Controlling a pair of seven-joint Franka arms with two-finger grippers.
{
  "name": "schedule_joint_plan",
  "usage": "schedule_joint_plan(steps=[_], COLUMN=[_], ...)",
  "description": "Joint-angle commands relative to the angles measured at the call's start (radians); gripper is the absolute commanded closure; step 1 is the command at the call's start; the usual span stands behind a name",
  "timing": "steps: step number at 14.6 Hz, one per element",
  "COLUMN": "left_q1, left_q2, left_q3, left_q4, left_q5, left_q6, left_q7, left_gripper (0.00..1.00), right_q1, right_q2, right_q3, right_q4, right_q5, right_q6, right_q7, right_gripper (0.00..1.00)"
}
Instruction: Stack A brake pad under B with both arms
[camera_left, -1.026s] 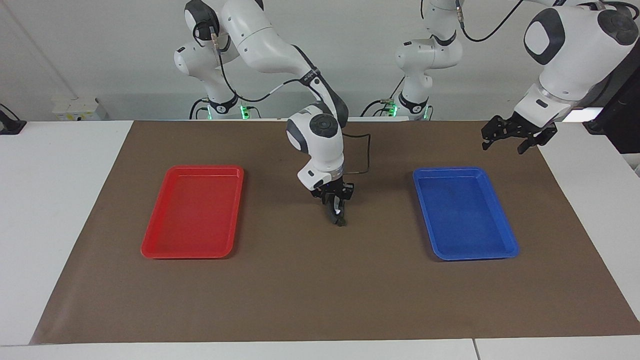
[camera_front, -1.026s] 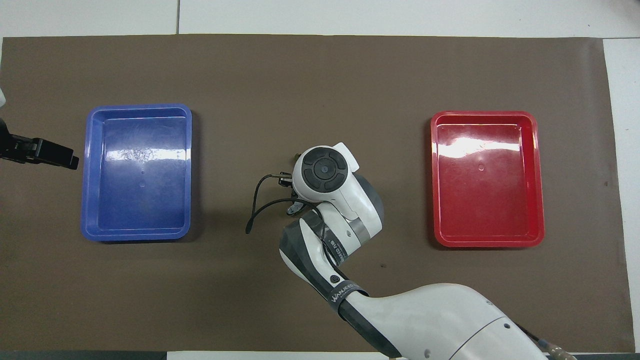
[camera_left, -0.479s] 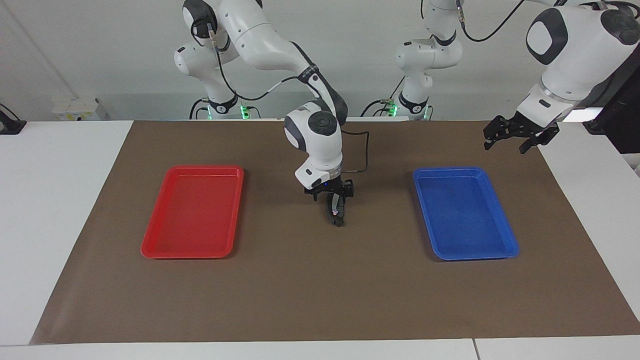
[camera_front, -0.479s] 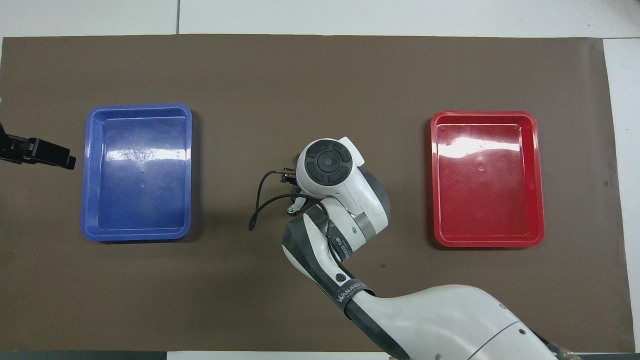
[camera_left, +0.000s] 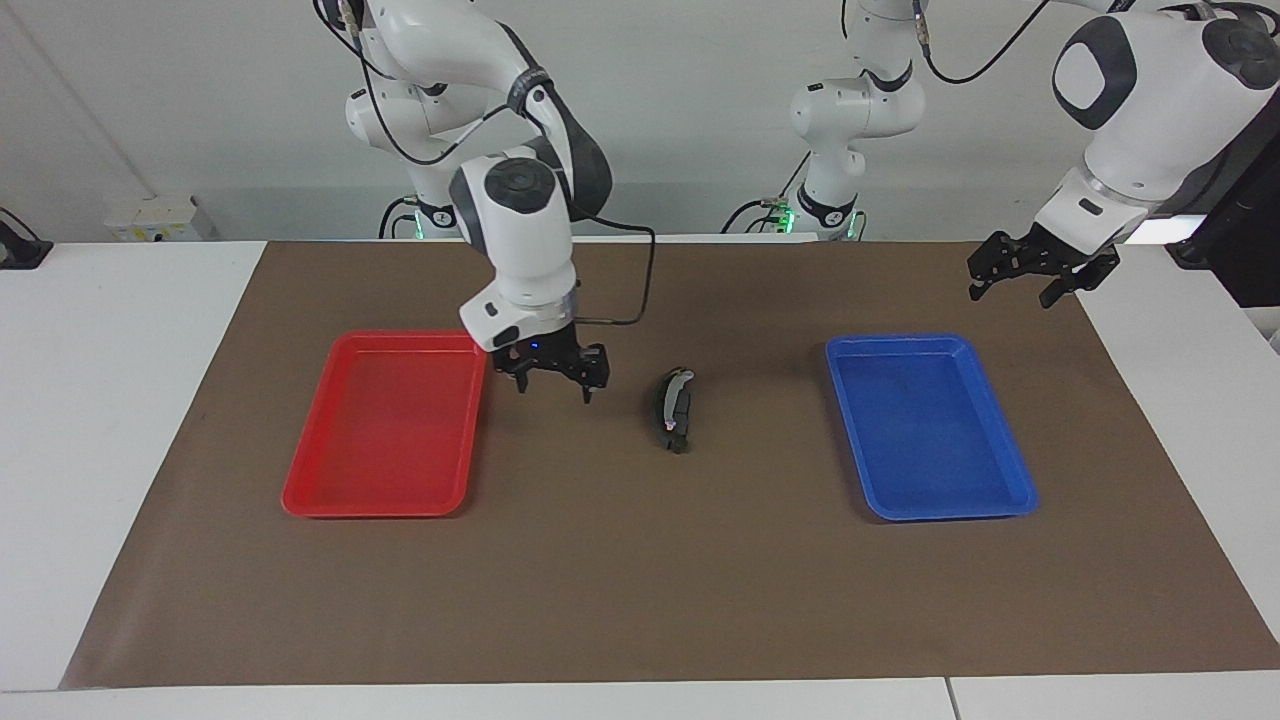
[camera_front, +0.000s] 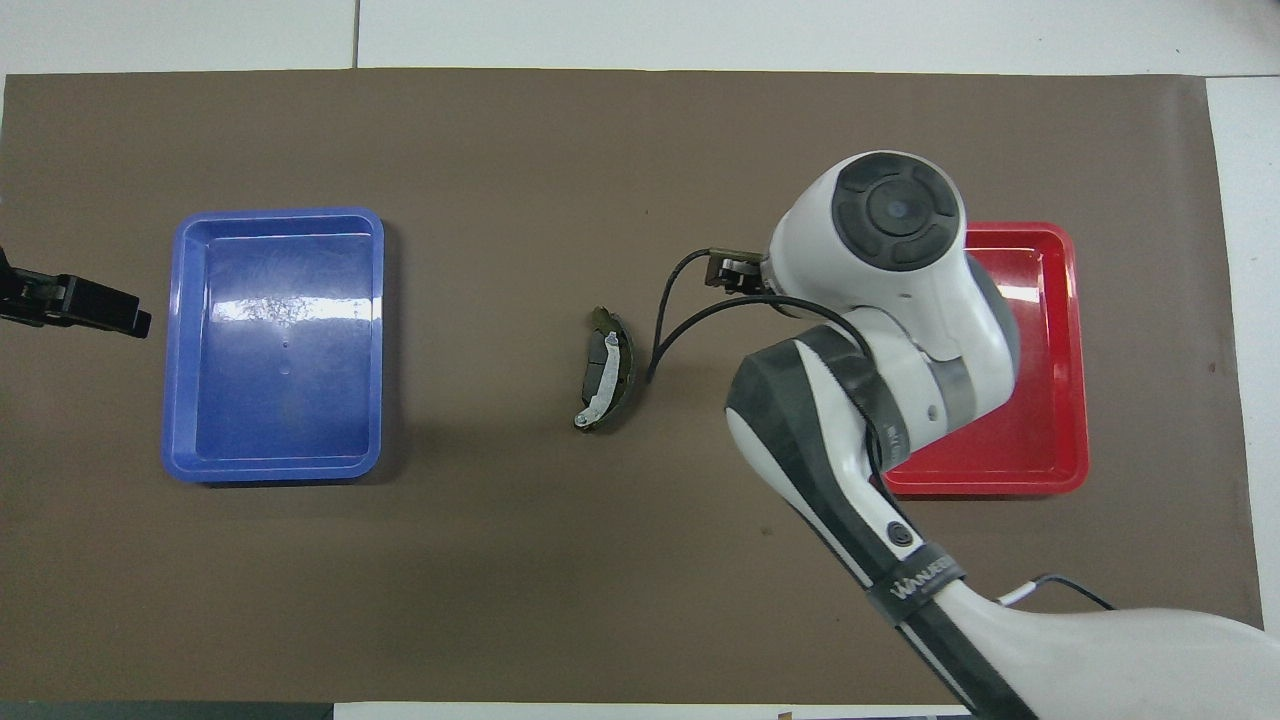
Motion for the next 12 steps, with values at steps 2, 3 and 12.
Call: schedule_joint_plan(steps=[2, 3, 12], left_q1=[-0.013, -0.014, -0.014], left_q2=[-0.015, -0.018, -0.021], left_q3=[0.008, 0.008, 0.009], left_q4=[-0.004, -0.007, -0.011], left_q5=[0.007, 0.009, 0.013], left_q6=[0.029, 0.049, 0.055], left_q7=[-0.01, -0.008, -0.01], left_gripper=[0.0, 0.0, 0.0], right_q1=[-0.16, -0.194, -0.376], right_q2=[-0.111, -0.135, -0.229], right_q3=[0.018, 0.018, 0.012], right_q4=[-0.036, -0.036, 0.153], right_q5=[-0.033, -0.033, 0.063], right_q6=[-0.056, -0.08, -0.514], right_q7=[-0.168, -0.221, -0.46], right_gripper=[0.01, 0.01, 0.01])
